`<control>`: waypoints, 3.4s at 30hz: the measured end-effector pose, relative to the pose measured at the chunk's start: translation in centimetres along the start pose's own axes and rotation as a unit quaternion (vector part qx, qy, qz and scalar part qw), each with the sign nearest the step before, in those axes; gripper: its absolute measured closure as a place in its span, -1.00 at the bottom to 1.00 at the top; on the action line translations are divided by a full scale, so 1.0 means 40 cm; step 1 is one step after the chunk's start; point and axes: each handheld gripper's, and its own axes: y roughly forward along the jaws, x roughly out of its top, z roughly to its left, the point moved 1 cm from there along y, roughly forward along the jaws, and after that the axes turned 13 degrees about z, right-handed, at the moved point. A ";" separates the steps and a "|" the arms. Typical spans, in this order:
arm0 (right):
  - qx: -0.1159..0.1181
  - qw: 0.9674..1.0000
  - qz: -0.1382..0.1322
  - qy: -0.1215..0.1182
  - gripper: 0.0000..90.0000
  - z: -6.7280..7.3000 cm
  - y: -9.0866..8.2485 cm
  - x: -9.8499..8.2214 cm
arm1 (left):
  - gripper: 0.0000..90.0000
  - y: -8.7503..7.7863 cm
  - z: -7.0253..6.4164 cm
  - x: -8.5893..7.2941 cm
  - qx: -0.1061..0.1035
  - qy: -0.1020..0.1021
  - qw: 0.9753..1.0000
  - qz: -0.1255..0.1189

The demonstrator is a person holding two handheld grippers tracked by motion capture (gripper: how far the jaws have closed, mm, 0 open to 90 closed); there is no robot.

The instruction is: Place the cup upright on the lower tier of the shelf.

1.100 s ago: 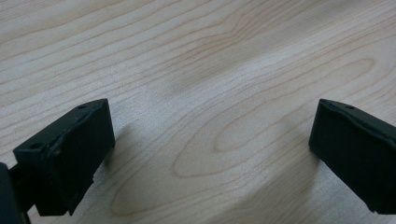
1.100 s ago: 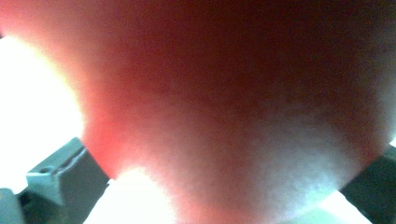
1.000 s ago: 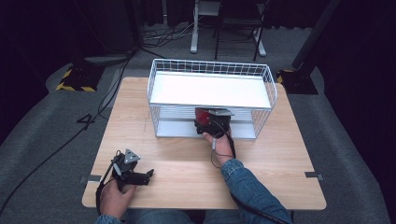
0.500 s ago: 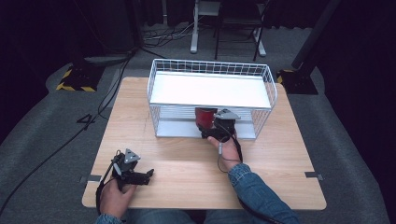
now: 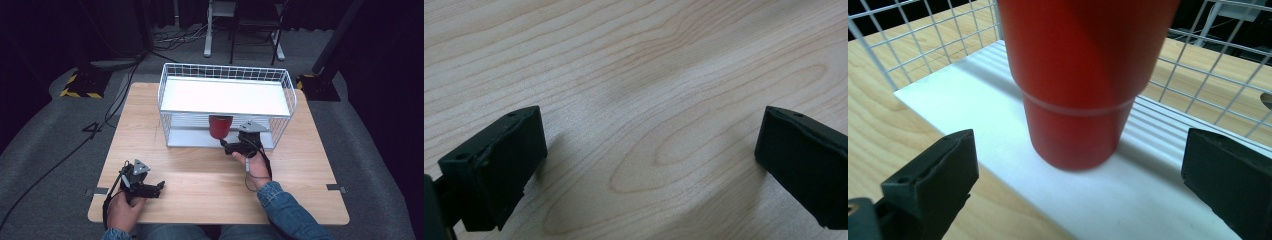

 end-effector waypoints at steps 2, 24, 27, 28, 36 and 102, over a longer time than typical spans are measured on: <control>0.002 1.000 -0.001 0.000 -0.95 -0.003 -0.014 -0.006 | -0.99 0.000 0.000 0.000 0.000 0.000 1.000 0.000; 0.017 1.000 0.004 -0.010 -0.87 -0.046 -0.178 -0.063 | -0.99 0.000 0.000 0.000 0.000 0.000 1.000 0.000; 0.016 1.000 0.007 -0.006 -0.86 -0.057 -0.196 -0.077 | -0.99 0.000 0.000 0.000 0.000 0.000 1.000 0.000; 0.015 1.000 0.008 -0.004 -0.86 -0.060 -0.203 -0.081 | -0.99 0.000 0.000 0.000 0.000 0.000 1.000 0.000; 0.011 1.000 0.015 0.002 -0.82 -0.085 -0.251 -0.116 | -0.99 0.000 0.000 0.000 0.000 0.000 1.000 0.000; -0.034 0.989 0.135 0.049 -0.80 -0.203 -0.267 -0.401 | -0.99 0.005 0.003 0.008 0.002 -0.005 1.000 -0.001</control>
